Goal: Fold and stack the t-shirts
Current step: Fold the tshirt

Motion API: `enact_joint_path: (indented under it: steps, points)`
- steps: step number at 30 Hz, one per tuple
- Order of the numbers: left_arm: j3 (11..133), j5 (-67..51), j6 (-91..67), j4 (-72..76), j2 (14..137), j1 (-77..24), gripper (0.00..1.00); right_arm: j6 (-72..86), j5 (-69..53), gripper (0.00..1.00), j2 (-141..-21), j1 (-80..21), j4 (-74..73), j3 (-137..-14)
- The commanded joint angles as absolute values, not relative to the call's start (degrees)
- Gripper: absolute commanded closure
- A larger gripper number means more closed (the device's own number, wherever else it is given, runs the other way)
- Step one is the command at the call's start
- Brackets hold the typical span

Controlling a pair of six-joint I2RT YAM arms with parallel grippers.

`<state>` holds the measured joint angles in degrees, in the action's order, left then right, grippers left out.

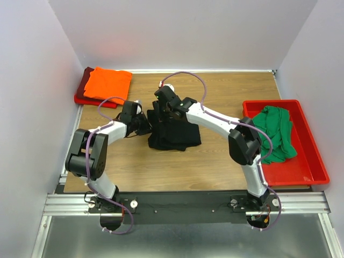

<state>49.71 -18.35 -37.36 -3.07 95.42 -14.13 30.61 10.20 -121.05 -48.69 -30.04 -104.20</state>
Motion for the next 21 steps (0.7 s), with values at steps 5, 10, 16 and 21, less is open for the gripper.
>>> enact_joint_path:
  steps: [5, 10, 16, 21]
  points:
    - [44.4, -16.3, -38.1, -4.5, 90.1, -13.3, 0.86, 31.6, 7.2, 0.91, -124.6, -49.2, -30.4, -107.4]
    - [39.9, -17.4, -39.4, -3.8, 85.6, -13.3, 0.86, 32.7, 4.4, 0.73, -126.9, -49.6, -29.2, -108.9]
    - [35.8, -19.2, -40.9, -3.1, 81.5, -13.4, 0.87, 34.1, 1.0, 0.49, -127.0, -49.7, -27.2, -109.0]
    - [35.4, -18.8, -40.1, -4.9, 77.4, -13.2, 0.88, 35.7, -1.9, 0.40, -125.2, -49.6, -25.6, -107.6]
